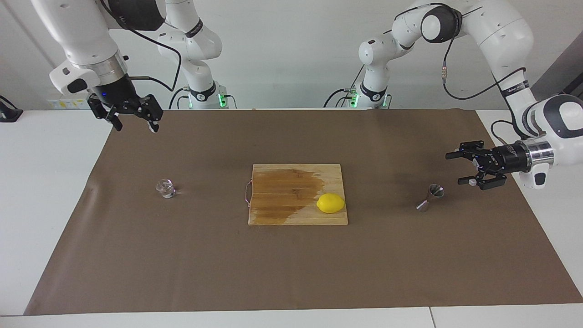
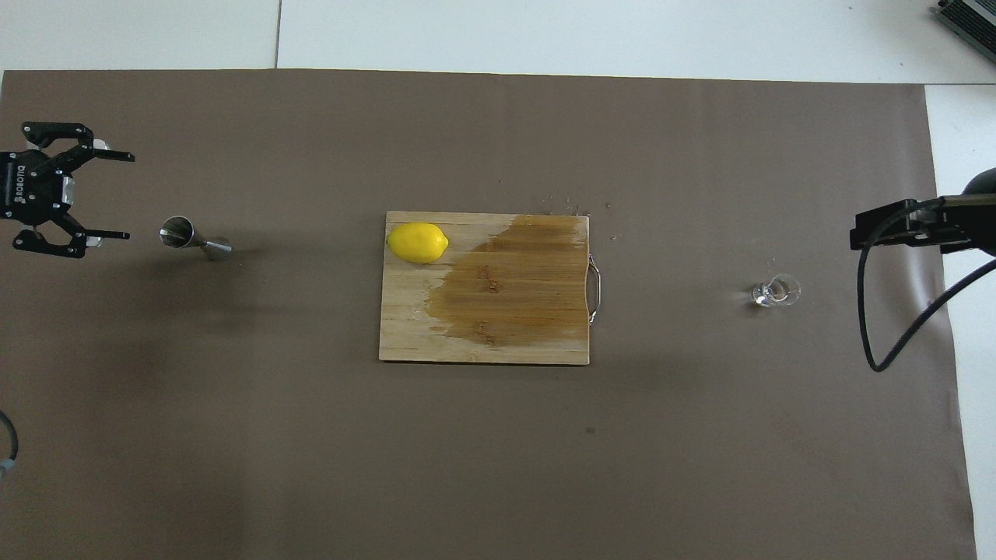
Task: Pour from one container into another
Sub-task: 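Open the left gripper and move it toward the small metal cup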
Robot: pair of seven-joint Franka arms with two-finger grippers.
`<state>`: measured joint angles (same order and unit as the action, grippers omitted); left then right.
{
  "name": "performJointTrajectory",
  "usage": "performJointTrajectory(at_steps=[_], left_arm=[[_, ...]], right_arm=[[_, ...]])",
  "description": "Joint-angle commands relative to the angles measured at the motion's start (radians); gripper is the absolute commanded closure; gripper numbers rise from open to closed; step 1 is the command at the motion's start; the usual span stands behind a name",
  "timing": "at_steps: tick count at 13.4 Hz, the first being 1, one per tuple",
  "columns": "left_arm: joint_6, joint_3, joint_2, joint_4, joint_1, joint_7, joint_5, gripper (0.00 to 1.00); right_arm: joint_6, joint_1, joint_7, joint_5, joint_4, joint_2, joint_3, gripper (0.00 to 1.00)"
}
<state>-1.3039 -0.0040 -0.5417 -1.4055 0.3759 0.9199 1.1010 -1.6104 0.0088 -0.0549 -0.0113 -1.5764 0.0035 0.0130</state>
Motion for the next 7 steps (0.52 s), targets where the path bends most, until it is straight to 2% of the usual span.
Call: performJointTrajectory(at_steps=[1,4,7], left_arm=[[0.002,-0.008,0.000,-0.036,0.024,0.023,0.045,0.00],[-0.006,-0.007,-0.010,-0.072,0.029,0.024,0.080,0.00],[0.003,-0.014,-0.066,-0.069,0.054,0.020,0.088,0.00]], right_arm=[[-0.008,-0.007,0.010,0.025,-0.031,-0.026,0.001,0.00],[-0.008,-0.007,0.010,0.025,-0.031,-0.026,0.001,0.00],[-0.008,-0.007,0.010,0.025,-0.031,-0.026,0.001,0.00]])
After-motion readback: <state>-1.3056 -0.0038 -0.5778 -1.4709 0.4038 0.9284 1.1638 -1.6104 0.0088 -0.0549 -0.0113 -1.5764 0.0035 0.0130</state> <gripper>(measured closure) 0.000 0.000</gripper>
